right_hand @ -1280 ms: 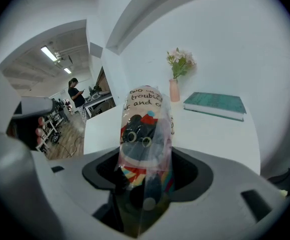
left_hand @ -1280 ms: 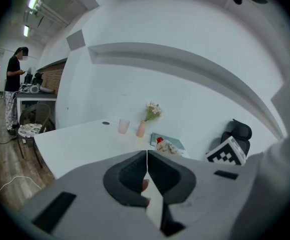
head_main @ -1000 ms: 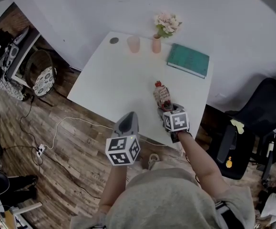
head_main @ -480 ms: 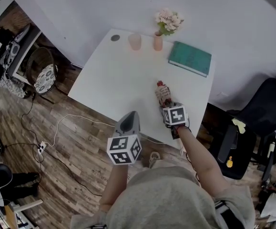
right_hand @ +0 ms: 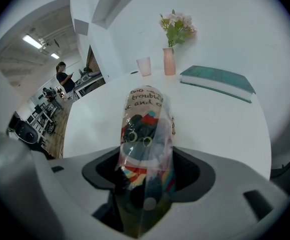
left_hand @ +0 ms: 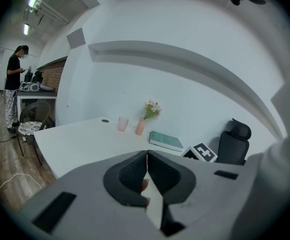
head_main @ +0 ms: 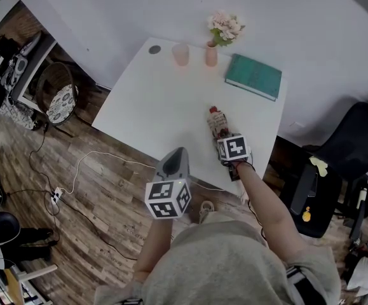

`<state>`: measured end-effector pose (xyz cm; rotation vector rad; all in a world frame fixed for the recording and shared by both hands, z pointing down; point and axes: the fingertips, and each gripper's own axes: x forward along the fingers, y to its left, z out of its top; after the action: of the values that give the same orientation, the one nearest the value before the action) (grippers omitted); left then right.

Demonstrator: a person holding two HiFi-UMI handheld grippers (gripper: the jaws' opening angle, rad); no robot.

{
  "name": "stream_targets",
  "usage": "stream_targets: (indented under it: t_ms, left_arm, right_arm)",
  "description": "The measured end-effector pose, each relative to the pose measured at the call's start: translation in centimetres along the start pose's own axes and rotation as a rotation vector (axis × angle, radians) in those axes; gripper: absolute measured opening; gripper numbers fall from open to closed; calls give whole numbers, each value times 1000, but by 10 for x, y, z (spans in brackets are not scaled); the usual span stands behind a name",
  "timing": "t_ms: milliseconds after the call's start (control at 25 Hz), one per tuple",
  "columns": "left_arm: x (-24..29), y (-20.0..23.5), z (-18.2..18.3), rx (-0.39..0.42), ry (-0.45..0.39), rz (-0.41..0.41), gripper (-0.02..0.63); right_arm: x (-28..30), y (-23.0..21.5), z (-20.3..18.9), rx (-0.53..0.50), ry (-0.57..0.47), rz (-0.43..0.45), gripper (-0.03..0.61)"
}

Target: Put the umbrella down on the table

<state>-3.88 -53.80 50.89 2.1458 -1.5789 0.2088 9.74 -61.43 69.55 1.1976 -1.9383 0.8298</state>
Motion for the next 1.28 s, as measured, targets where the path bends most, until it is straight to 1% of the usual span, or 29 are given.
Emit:
stream_targets:
  t_ms: [240,360,680,920,1120,1280]
  left_arm:
    - [-15,-2,-1,8,-3,-2,9]
    - [-25,-3,-1,11,-7,-5,9]
    - [-57,-10,-3,27,-18,-35,9]
    - [-90,-13,-11,36,-23,-47,9]
    - [-121,-17,-19,37,-33,-54,9]
    - [-149,-20,-29,41,-41,-59,9]
  right_arm:
    - [-6,3,-1,-19,-14,13,290]
    - [-19,2,0,-7,-50,2,299]
    - [-75,11,0,25,-166,-32,292]
    - [-132,48,-8,-1,-278,-10,276]
    - [-179,86,-19,-2,-374,24,229]
    - [-211,114,-38,7,-433,44,179]
